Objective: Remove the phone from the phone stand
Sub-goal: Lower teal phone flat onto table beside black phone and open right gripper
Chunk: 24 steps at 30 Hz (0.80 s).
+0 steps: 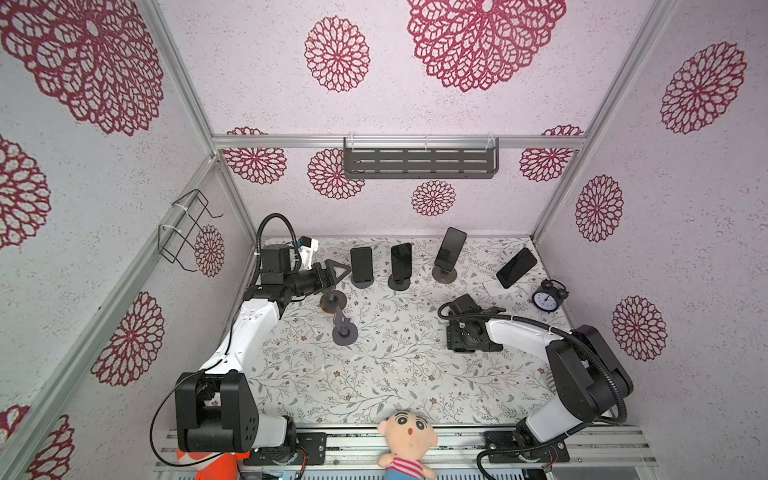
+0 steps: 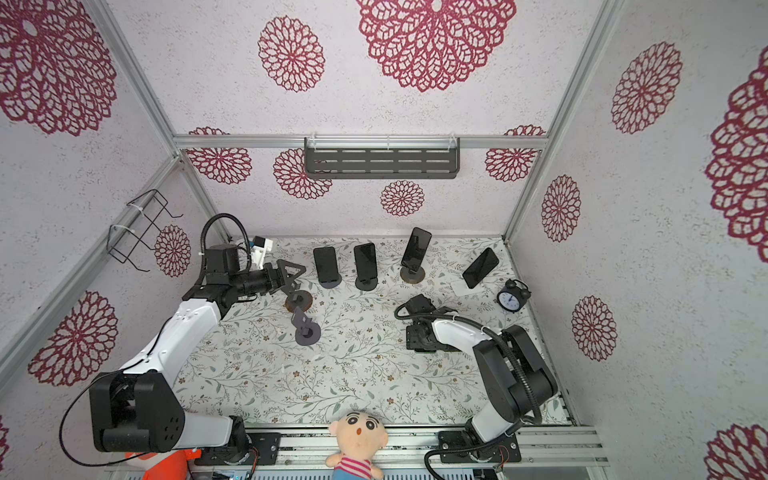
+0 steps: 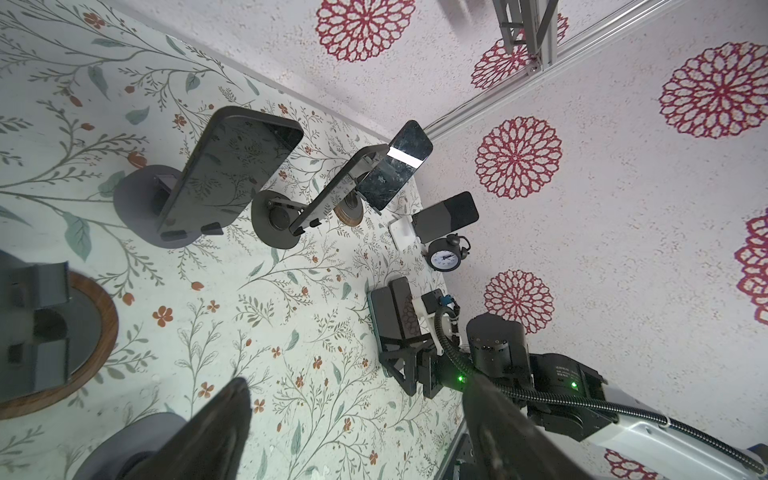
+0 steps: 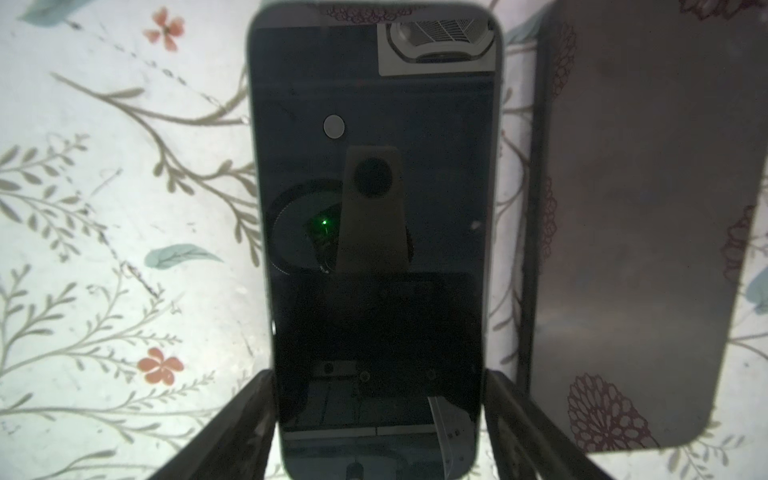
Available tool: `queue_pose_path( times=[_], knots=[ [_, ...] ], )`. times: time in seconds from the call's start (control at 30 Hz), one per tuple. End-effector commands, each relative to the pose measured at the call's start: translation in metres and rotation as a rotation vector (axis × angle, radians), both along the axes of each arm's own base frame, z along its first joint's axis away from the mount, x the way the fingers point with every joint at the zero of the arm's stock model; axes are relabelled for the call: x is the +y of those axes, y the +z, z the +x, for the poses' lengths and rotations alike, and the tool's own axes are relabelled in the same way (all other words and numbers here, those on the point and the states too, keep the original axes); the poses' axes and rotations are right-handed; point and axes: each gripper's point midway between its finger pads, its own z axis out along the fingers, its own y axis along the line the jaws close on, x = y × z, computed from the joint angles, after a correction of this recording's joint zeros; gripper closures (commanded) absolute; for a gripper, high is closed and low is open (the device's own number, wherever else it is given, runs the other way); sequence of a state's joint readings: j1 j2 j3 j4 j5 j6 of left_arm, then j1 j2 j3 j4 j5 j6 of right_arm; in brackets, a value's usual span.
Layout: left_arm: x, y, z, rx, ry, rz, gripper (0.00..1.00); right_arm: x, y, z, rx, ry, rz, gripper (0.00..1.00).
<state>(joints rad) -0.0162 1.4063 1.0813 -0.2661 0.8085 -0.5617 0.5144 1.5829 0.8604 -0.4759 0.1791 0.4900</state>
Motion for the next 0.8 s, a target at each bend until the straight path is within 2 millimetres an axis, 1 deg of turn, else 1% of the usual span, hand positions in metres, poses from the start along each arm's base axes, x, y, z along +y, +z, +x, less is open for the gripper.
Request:
queue_pose_path(
  times=[0.0,0.13,0.23,0.37,0.43,0.47,0.53,0.57,0.63,0.7,0.77],
  knots=[
    [0.002,0.011,-0.002,-0.051,-0.005,0.0,0.16,0.004,0.043,0.021,-0.088,0.0,0.002,0.18],
    [0.005,0.011,-0.002,-0.058,0.003,0.026,0.15,-0.005,0.084,0.045,-0.189,-0.017,0.035,0.16],
    [0.007,0.01,-0.003,-0.061,0.011,0.051,0.15,-0.019,0.117,0.061,-0.274,-0.031,0.069,0.15],
    [0.009,0.007,-0.003,-0.072,0.026,0.126,0.14,-0.053,0.162,0.081,-0.388,-0.065,0.082,0.17],
    [0.006,0.005,-0.004,-0.086,0.024,0.187,0.14,-0.074,0.187,0.089,-0.45,-0.086,0.089,0.18],
    [0.003,0.006,-0.005,-0.094,0.017,0.205,0.14,-0.085,0.198,0.092,-0.475,-0.095,0.084,0.2],
    [-0.007,0.012,-0.006,-0.114,-0.004,0.224,0.14,-0.114,0.216,0.098,-0.523,-0.131,0.08,0.26],
    [-0.011,0.017,-0.006,-0.128,-0.013,0.229,0.14,-0.123,0.225,0.101,-0.548,-0.136,0.097,0.28],
    [-0.022,0.028,-0.005,-0.162,-0.039,0.254,0.14,-0.148,0.238,0.106,-0.592,-0.154,0.152,0.31],
    [-0.036,0.038,-0.004,-0.195,-0.081,0.283,0.14,-0.169,0.243,0.113,-0.622,-0.171,0.17,0.32],
    [-0.052,0.047,-0.005,-0.223,-0.139,0.294,0.14,-0.185,0.242,0.121,-0.632,-0.18,0.198,0.34]
  ],
)
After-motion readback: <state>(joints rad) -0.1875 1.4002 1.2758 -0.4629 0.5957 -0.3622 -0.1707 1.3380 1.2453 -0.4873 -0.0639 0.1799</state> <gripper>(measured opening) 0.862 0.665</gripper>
